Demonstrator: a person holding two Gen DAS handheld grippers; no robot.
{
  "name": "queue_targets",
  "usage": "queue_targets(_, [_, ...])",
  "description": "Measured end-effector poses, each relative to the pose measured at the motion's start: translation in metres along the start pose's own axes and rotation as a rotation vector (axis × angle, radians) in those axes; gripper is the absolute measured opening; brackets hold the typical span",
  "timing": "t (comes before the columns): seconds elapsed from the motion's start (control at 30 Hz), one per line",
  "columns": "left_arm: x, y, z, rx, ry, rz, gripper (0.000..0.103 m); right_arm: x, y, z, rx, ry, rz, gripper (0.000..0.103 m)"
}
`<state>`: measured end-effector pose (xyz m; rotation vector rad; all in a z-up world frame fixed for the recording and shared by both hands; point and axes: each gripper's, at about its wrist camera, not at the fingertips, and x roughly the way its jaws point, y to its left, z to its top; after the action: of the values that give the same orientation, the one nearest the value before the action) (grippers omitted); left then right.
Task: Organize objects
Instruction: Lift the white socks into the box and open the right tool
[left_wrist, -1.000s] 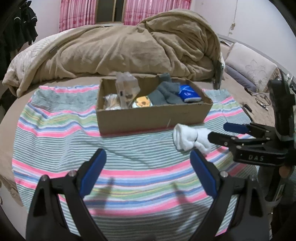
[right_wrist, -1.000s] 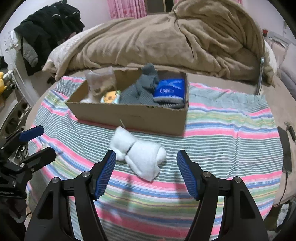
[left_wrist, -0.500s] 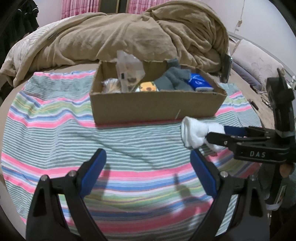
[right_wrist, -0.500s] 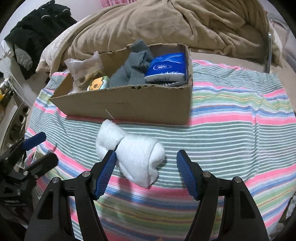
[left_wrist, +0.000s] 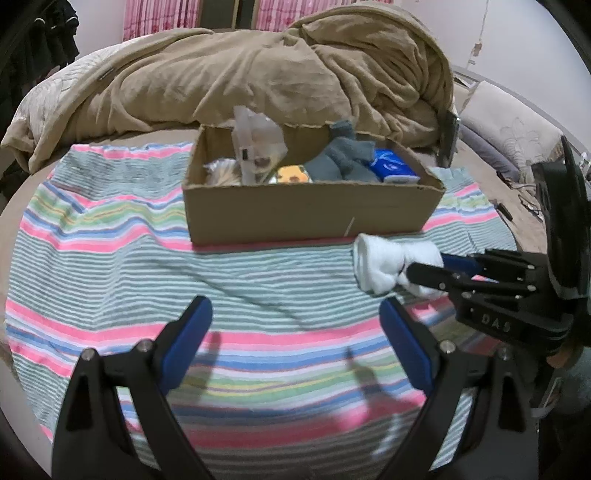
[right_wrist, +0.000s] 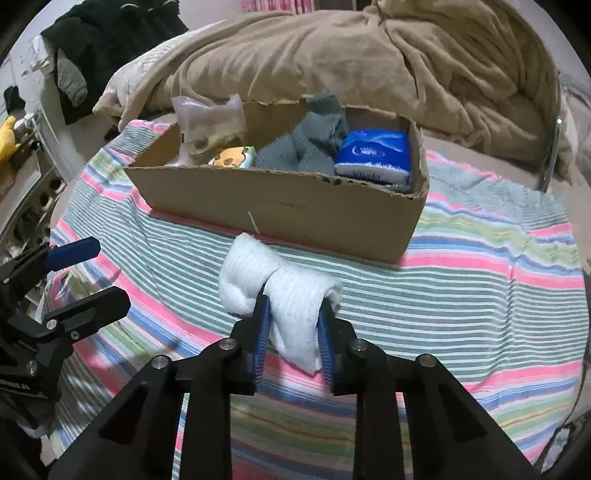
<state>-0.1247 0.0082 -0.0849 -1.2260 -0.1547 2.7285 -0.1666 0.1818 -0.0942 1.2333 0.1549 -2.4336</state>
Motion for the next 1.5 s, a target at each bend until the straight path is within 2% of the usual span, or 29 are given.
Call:
queue_targets(0.13, [-0.009, 0.004, 0.004, -0.006, -0.022, 0.009, 0.093, -0.01, 0.007, 0.001, -0.029, -0.024, -0.011, 0.021])
queue_targets(0.47, [-0.026, 0.01, 0.014, 0.001, -0.057, 0.02, 0.093, -0.053, 0.019, 0.019, -0.071, -0.126, -0.014, 0.02])
queue_targets(0.83, [-0.047, 0.02, 0.044, 0.005, -0.126, 0.02, 0.093, -0.084, 0.015, 0.05, -0.083, -0.206, -0.025, 0.021])
queue_targets(1.1, [-0.053, 0.026, 0.068, 0.021, -0.172, 0.05, 0.093, -0.087, 0.01, 0.074, -0.083, -0.236, -0.027, 0.021])
queue_targets(1.5, [-0.03, 0.035, 0.087, 0.024, -0.163, 0.058, 0.093, -0.057, 0.005, 0.105, -0.083, -0.213, -0.019, 0.021])
